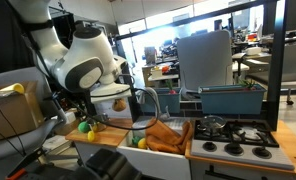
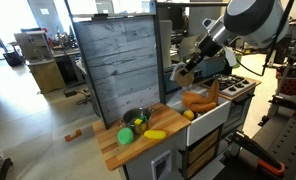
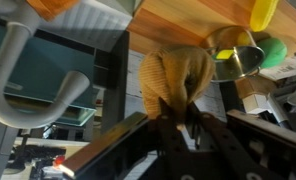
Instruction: Pick up the potato plush toy from the sink and put it in the pot
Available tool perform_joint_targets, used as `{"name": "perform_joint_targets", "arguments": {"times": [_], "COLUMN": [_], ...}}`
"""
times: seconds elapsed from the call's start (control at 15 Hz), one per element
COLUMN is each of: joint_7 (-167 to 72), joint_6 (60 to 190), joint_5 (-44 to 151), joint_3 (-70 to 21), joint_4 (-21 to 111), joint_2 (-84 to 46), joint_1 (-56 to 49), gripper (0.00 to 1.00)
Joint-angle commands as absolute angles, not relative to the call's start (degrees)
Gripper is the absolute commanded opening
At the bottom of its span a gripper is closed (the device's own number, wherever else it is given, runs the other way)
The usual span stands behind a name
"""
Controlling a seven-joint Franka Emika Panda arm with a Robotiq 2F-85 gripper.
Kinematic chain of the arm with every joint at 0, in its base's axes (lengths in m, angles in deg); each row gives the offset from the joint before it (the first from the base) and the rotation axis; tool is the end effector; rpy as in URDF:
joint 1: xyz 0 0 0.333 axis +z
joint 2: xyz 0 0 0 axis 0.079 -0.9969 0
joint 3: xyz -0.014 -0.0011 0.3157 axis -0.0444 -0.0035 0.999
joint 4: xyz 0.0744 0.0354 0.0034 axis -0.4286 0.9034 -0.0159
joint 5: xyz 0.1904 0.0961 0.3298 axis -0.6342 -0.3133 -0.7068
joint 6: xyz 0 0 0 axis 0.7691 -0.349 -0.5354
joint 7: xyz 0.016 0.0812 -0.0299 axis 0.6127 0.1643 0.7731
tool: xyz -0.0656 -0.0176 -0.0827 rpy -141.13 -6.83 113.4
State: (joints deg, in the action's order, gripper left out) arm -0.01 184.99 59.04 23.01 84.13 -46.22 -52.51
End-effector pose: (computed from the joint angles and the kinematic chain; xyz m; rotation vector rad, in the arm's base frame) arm 0.5566 -0.0207 0.1725 -2.6807 -0.7570 -1.0045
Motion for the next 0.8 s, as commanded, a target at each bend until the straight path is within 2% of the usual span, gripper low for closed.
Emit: {"name": "perform_joint_targets", "arguments": {"times": [0.0, 0.33, 0.73], "joint_7": [-8.40, -20.65, -28.99], "joint_6": [192.84, 190.25, 178.58], "joint_5": [67.09, 71.31, 69.17], "joint_3": [18.22, 8.65, 4.60], "joint_4": [83.01, 76.12, 69.34], "joint_2": [-47.59, -46.80, -46.06], "joint_1": [-44.34, -29.72, -21.42], "gripper": [0.05, 0.05, 0.05]}}
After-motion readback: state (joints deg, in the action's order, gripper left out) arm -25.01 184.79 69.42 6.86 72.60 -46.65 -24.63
